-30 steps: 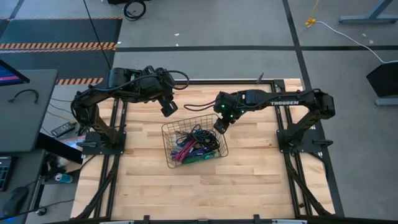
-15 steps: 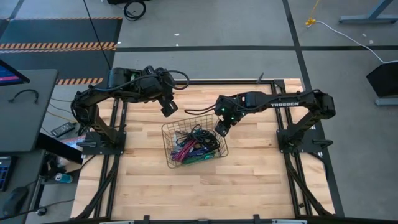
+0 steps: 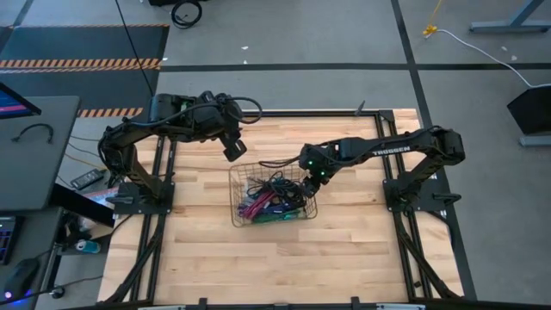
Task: Pick and place USB-C Cables
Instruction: Adjust the wire basket, then return to Home Position
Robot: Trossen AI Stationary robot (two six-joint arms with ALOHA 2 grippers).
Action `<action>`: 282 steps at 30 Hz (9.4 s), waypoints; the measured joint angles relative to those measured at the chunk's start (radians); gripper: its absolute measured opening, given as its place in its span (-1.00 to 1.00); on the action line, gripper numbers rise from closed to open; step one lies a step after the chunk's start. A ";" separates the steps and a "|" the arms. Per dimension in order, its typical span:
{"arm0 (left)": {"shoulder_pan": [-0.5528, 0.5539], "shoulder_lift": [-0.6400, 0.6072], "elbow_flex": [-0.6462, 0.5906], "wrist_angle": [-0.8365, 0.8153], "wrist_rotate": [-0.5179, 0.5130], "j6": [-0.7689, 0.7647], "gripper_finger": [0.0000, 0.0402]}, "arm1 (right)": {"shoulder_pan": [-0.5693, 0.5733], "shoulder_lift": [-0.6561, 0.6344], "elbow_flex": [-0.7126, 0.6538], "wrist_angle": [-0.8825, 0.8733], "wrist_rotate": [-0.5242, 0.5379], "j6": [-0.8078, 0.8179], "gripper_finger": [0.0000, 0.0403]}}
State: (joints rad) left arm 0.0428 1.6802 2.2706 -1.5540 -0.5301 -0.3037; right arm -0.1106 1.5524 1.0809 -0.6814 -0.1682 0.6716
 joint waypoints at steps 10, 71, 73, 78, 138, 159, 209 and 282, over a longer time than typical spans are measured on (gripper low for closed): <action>0.000 0.000 0.000 0.019 0.000 0.001 -0.23 | 0.004 0.002 0.010 -0.003 -0.017 0.075 -0.63; 0.000 0.000 0.000 0.008 0.001 0.053 -0.23 | -0.103 -0.143 0.015 0.037 0.224 0.202 -0.60; 0.000 0.000 0.000 0.009 0.001 0.053 -0.23 | -0.111 -0.172 0.016 0.049 0.225 0.163 -0.57; 0.000 0.000 0.000 0.021 0.000 0.050 -0.23 | -0.164 -0.228 0.016 0.144 0.237 0.048 -0.52; 0.000 0.000 0.000 0.003 0.000 -0.052 -0.23 | -0.353 0.526 0.712 -0.635 -0.058 -0.945 -1.00; -0.008 0.000 0.000 -0.017 -0.016 -0.022 -0.23 | -0.368 -0.164 0.713 -0.636 0.196 -0.732 -1.00; -0.340 -1.194 -1.649 1.024 -0.083 -0.234 -1.00 | -0.483 -1.550 -0.141 -0.047 -0.134 -0.395 -1.00; -0.340 -1.342 -1.918 1.305 -0.084 -0.102 -0.89 | 0.051 -1.381 -1.075 1.022 0.381 -0.447 -0.89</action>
State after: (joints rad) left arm -0.2975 0.3382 0.3527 -0.2487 -0.6139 -0.4052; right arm -0.0597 0.1719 0.0063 0.3408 0.2127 0.2245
